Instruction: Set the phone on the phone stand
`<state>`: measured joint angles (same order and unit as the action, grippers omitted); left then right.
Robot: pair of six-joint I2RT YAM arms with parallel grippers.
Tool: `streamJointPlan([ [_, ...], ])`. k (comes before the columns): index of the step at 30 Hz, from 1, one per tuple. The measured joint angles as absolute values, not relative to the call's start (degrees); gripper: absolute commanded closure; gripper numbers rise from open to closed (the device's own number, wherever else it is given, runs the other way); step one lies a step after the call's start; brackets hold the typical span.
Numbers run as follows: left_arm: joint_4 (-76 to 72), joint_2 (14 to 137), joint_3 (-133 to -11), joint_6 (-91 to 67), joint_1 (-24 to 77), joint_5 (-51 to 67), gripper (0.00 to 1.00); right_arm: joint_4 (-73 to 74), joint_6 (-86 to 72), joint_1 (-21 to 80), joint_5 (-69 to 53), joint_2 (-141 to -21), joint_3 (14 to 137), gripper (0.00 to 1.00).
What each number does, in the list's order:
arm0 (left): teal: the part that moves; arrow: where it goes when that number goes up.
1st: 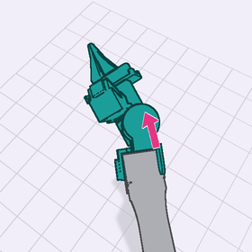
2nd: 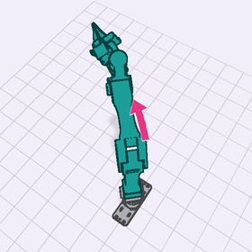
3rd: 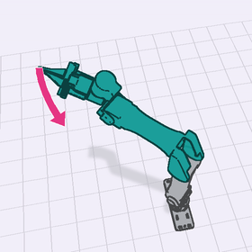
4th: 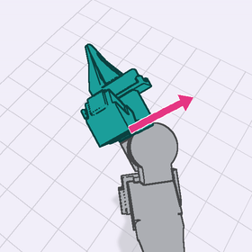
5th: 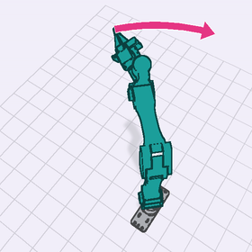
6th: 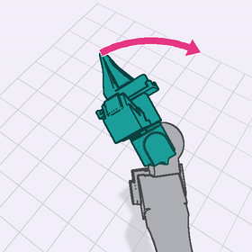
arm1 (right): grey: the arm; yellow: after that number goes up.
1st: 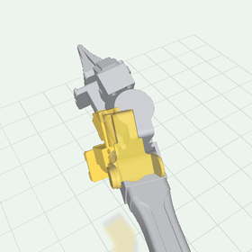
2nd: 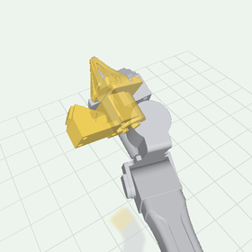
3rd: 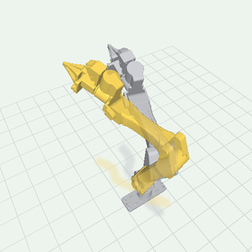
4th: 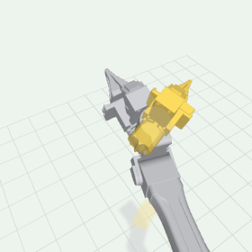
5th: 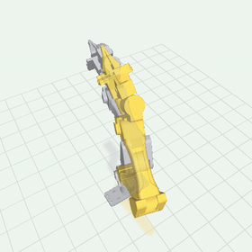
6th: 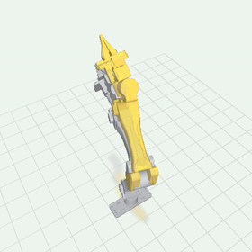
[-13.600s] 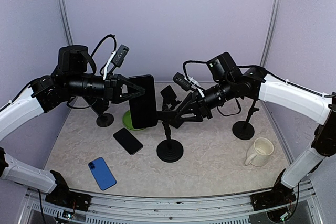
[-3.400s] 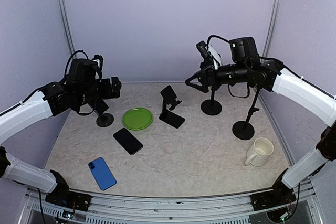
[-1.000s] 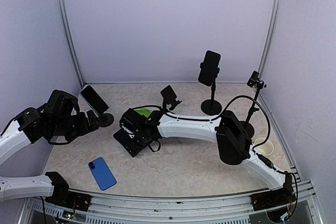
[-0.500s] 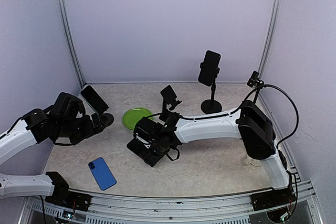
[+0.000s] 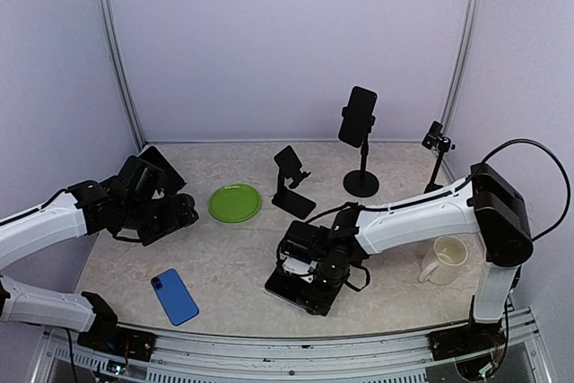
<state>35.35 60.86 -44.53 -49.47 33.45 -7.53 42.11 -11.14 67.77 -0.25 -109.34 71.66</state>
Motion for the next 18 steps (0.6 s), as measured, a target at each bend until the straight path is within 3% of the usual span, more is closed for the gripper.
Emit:
streamJointPlan([
  [2, 34.5, 62.7, -44.8, -49.5, 33.5, -7.0, 0.02, 43.7, -10.7, 67.8, -0.4, -109.3, 71.6, 0.0],
  [11, 31.4, 69.3, -49.1, -49.2, 34.0, -5.1, 0.02, 50.8, -11.7, 67.9, -0.1, -113.6, 78.0, 0.0],
  [18, 31.3, 71.0, -51.0, -47.2, 34.2, -4.7, 0.02, 52.6, -12.0, 68.0, 0.4, -116.4, 82.0, 0.2],
])
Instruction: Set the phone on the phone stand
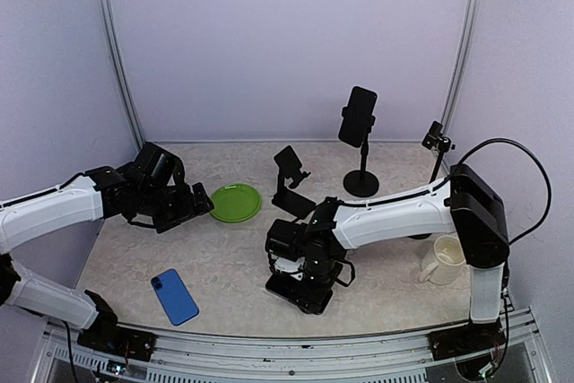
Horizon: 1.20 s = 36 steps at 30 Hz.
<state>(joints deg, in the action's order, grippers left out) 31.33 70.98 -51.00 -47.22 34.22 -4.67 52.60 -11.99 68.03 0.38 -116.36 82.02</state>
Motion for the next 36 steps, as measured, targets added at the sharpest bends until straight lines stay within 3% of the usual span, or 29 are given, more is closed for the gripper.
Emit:
streamJointPlan([
  [10, 31.3, 71.3, -51.2, -46.2, 34.4, -3.7, 0.04, 50.5, -12.9, 68.0, 0.5, -115.6, 80.9, 0.59],
  [15, 29.1, 71.1, -51.1, -46.0, 36.4, -1.1, 0.05, 48.2, -12.6, 68.1, 0.6, -113.9, 78.8, 0.71],
  [20, 24.9, 70.3, -50.7, -46.6, 38.5, 1.7, 0.06, 46.6, -11.8, 68.1, 0.7, -110.9, 77.8, 0.77],
  [24, 21.8, 70.3, -49.9, -47.7, 39.4, 3.7, 0.18, 43.7, -12.0, 68.1, 1.1, -105.4, 77.2, 0.79],
  [30, 13.5, 70.1, -47.5, -48.6, 41.3, 11.4, 0.28, 38.7, -13.0, 68.1, 4.1, -99.0, 76.4, 0.81],
  [36, 5.7, 69.4, -45.9, -49.6, 43.2, 16.9, 0.29, 35.6, -13.4, 68.1, 8.0, -98.1, 75.7, 0.82],
])
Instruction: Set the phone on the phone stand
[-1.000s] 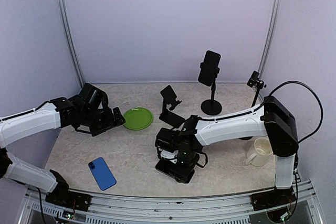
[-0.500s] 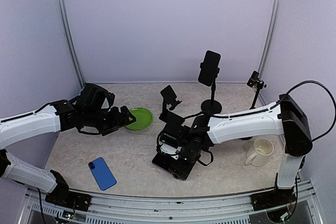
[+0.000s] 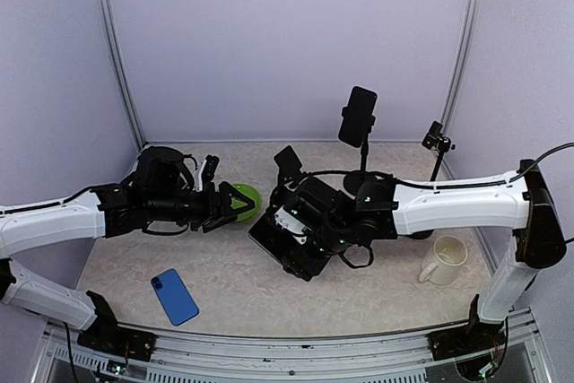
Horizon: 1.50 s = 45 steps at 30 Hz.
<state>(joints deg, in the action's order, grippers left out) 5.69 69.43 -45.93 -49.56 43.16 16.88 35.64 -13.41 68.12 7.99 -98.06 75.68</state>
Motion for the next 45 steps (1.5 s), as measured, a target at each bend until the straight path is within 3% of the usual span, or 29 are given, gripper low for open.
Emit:
streamJointPlan([
  [12, -0.4, 70.7, -44.9, -49.6, 44.5, 20.6, 0.48, 30.6, -13.8, 68.1, 11.6, -93.1, 72.8, 0.83],
  [25, -3.5, 75.0, -45.6, -47.8, 46.6, 24.5, 0.85, 28.8, -14.3, 68.1, 12.1, -92.8, 72.2, 0.81],
  [27, -3.8, 75.2, -45.8, -47.4, 46.6, 24.8, 0.91, 28.8, -14.4, 68.1, 12.1, -92.8, 72.2, 0.69],
  [30, -4.0, 75.5, -46.2, -46.4, 46.6, 24.9, 1.0, 28.8, -14.7, 68.0, 12.0, -92.7, 72.2, 0.3],
  [33, -4.0, 75.9, -47.0, -45.0, 46.6, 25.3, 1.0, 29.2, -14.9, 67.8, 11.7, -92.3, 72.2, 0.05],
  [35, -3.0, 76.4, -48.6, -43.9, 46.7, 25.1, 1.0, 28.9, -15.5, 67.7, 11.5, -91.2, 72.0, 0.0],
  [45, 7.8, 83.2, -66.0, -30.4, 45.2, 21.2, 1.0, 24.5, -21.4, 66.8, 8.3, -69.1, 56.2, 0.01],
])
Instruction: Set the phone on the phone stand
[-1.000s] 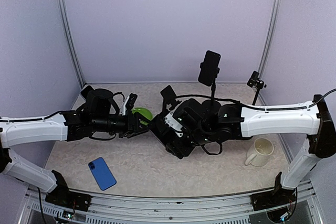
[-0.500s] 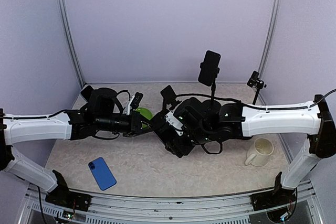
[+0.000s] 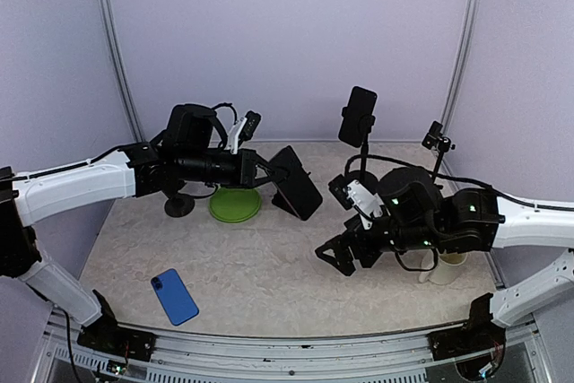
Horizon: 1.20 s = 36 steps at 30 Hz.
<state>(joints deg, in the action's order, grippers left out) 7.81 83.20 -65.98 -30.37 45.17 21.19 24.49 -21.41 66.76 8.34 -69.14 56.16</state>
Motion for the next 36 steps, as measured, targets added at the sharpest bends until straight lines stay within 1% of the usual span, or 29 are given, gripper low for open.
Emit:
streamJointPlan([
  [3, 10.4, 86.5, -71.8, -25.6, 44.0, 19.8, 1.0, 24.3, -23.4, 66.3, 7.4, -65.2, 52.1, 0.01],
  [8, 14.3, 92.2, -80.5, -17.6, 42.8, 17.7, 1.0, 24.4, -25.6, 65.8, 6.1, -63.5, 48.4, 0.04],
  [12, 19.3, 98.0, -89.0, -11.2, 42.5, 14.9, 1.0, 24.6, -26.0, 65.6, 5.1, -64.3, 48.0, 0.06],
  [17, 26.9, 108.1, -103.4, -4.3, 42.2, 12.3, 1.0, 25.9, -26.7, 65.4, 4.0, -68.1, 48.1, 0.08],
  [20, 30.2, 112.3, -109.1, -1.6, 42.0, 11.4, 1.0, 26.3, -26.7, 65.4, 2.3, -69.6, 48.1, 0.08],
  [25, 33.2, 114.9, -112.5, 0.0, 41.1, 10.8, 1.0, 25.9, -26.9, 65.4, 0.8, -69.8, 48.1, 0.08],
  [36, 33.9, 115.5, -112.9, 0.2, 38.2, 12.0, 1.0, 25.5, -26.9, 65.2, -1.4, -73.3, 48.1, 0.09],
])
